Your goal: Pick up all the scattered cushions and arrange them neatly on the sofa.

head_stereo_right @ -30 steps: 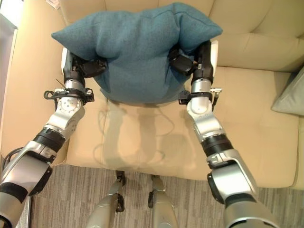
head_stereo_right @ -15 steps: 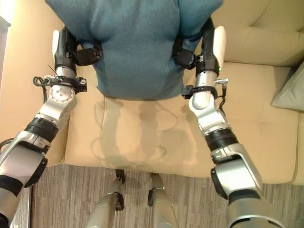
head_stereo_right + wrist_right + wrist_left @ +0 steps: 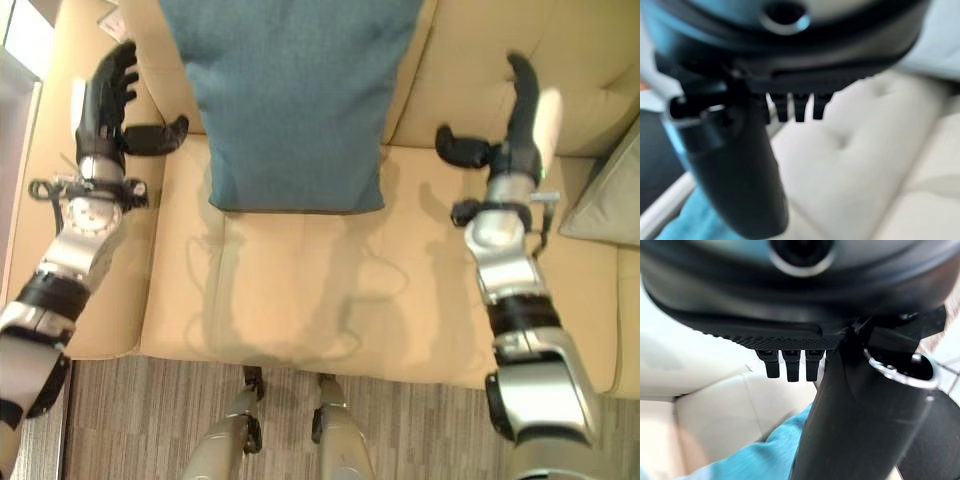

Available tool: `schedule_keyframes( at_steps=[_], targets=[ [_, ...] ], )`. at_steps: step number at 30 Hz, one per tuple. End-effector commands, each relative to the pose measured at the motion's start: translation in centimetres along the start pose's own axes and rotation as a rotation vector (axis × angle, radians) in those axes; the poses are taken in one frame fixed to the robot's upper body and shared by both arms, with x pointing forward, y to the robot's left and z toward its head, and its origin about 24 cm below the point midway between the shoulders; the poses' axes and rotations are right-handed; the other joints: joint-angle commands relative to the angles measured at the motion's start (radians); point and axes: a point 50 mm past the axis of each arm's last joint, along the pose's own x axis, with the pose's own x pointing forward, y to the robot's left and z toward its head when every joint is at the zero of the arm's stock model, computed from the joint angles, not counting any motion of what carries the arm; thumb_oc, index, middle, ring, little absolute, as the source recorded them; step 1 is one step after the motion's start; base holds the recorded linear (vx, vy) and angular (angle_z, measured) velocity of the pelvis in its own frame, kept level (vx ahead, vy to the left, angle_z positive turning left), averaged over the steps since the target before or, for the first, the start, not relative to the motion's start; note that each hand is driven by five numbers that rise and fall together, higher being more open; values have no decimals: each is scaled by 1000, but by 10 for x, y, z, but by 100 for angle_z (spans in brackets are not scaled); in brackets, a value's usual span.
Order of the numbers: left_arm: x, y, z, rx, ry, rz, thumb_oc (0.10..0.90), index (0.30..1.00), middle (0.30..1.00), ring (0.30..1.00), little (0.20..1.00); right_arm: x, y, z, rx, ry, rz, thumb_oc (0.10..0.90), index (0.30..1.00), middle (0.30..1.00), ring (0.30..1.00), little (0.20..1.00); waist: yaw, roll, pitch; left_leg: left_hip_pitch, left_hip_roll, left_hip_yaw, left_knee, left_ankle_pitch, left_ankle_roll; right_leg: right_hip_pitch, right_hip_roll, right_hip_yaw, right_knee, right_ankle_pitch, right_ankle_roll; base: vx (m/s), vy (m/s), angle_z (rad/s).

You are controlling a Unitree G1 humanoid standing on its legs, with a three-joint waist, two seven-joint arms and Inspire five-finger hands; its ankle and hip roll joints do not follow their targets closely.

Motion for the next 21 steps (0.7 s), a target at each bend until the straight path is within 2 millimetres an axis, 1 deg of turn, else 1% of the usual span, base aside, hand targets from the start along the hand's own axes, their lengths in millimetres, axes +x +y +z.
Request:
schedule_keyframes(
  at_steps=[1, 2, 4, 5, 7, 8, 9, 10, 11, 12, 13, 14, 16, 17, 19, 20, 21],
  targets=[
    [-2, 6, 20, -27, -148, 6, 800, 900, 900, 900, 900, -10, -5, 7, 24, -97, 13, 800, 900, 900, 900, 900, 11, -28, -133, 0, -14, -20, 0, -81, -55, 31, -11, 10, 3, -99, 117, 35, -14, -2],
    [-11, 5, 12, -44, -127, 0, 800, 900, 900, 900, 900, -17, -4, 2, 33, -87, 21, 800, 900, 900, 900, 900, 11, -30, -134, 6, -13, -20, 0, -83, -54, 39, -12, 9, 3, -101, 116, 57, -21, -2],
    [-36, 4, -4, -68, -86, -23, 800, 900, 900, 900, 900, -40, -2, -13, 44, -56, 60, 800, 900, 900, 900, 900, 14, -35, -141, 29, -9, -22, 0, -90, -53, 64, -10, 6, 3, -111, 114, 57, -22, -1],
    [-60, 4, -21, -84, -26, -45, 800, 900, 900, 900, 900, -60, 0, -28, 53, -9, 91, 800, 900, 900, 900, 900, 18, -40, -146, 49, -8, -25, 0, -95, -51, 86, -8, 4, 3, -118, 111, 64, -23, 2],
    [-89, 7, -43, -92, 67, -59, 800, 900, 900, 900, 900, -87, 3, -49, 60, 74, 131, 800, 900, 900, 900, 900, 23, -46, -149, 80, -8, -26, 0, -102, -47, 119, -4, 2, 3, -128, 110, 57, -24, 3],
    [-91, 8, -44, -91, 73, -61, 800, 900, 900, 900, 900, -89, 3, -50, 59, 78, 135, 800, 900, 900, 900, 900, 22, -47, -150, 85, -8, -26, 0, -104, -47, 124, -4, 2, 3, -129, 110, 58, -19, -5],
    [-117, 12, -64, -83, 174, -70, 800, 900, 900, 900, 900, -111, 5, -65, 70, 151, 170, 800, 900, 900, 900, 900, 25, -49, -151, 113, -4, -25, 0, -109, -46, 153, -4, -6, 3, -137, 109, 56, -14, -4],
    [-134, 14, -77, -83, 247, -70, 800, 900, 900, 900, 900, -125, 5, -74, 71, 199, 186, 800, 900, 900, 900, 900, 26, -52, -152, 131, -4, -26, 0, -111, -45, 172, -4, -8, 3, -143, 108, 55, -14, -3],
    [-136, 14, -78, -83, 250, -72, 800, 900, 900, 900, 900, -126, 5, -75, 69, 202, 189, 800, 900, 900, 900, 900, 26, -52, -152, 135, -4, -26, 0, -112, -45, 176, -4, -8, 3, -144, 109, 42, -13, 2],
    [-166, 19, -99, -84, 380, -67, 800, 900, 900, 900, 900, -149, 7, -91, 80, 288, 216, 800, 900, 900, 900, 900, 28, -55, -156, 164, -2, -27, 0, -117, -43, 205, -3, -12, 3, -151, 106, 0, 0, 0],
    [-200, 21, -121, -96, 530, -57, 800, 900, 900, 900, 900, -170, 8, -105, 51, 364, 261, 800, 900, 900, 900, 900, 33, -58, -157, 198, 0, -27, 0, -123, -39, 236, -3, -18, 3, -159, 106, 0, 0, 0],
    [-200, 21, -121, -97, 531, -58, 800, 900, 900, 900, 900, -171, 8, -105, 50, 365, 262, 800, 900, 900, 900, 900, 33, -58, -156, 202, 0, -27, 0, -124, -39, 240, -3, -18, 3, -159, 106, 0, 0, 0],
    [-235, 24, -136, -86, 663, -75, 800, 900, 900, 900, 900, -191, 9, -117, 12, 430, 322, 800, 900, 900, 900, 900, 36, -59, -163, 231, 1, -25, 0, -126, -37, 272, -3, -27, 3, -166, 106, -9, 2, 2],
    [-260, 23, -146, -111, 766, -66, 800, 900, 900, 900, 900, -210, 12, -126, -8, 496, 374, 800, 900, 900, 900, 900, 40, -60, -173, 257, 3, -25, 0, -131, -35, 298, -2, -33, 3, -168, 104, -6, 2, 11],
    [-281, 24, -154, -80, 848, -95, 800, 900, 900, 900, 900, -230, 17, -135, -28, 558, 442, 800, 900, 900, 900, 900, 43, -65, -182, 287, 4, -25, 0, -136, -32, 330, 0, -34, 3, -173, 103, -13, 0, 18],
    [-281, 24, -154, -79, 849, -95, 800, 900, 900, 900, 900, -231, 17, -135, -28, 559, 443, 800, 900, 900, 900, 900, 42, -65, -181, 289, 4, -25, 0, -136, -32, 332, 0, -34, 3, -174, 103, -20, 8, 16],
    [-294, 25, -161, -33, 908, -132, 800, 900, 900, 900, 900, -244, 22, -141, -49, 599, 502, 800, 900, 900, 900, 900, 45, -66, -187, 311, 3, -25, 0, -138, -28, 354, 3, -35, 3, -176, 100, -8, 8, 5]
  ],
)
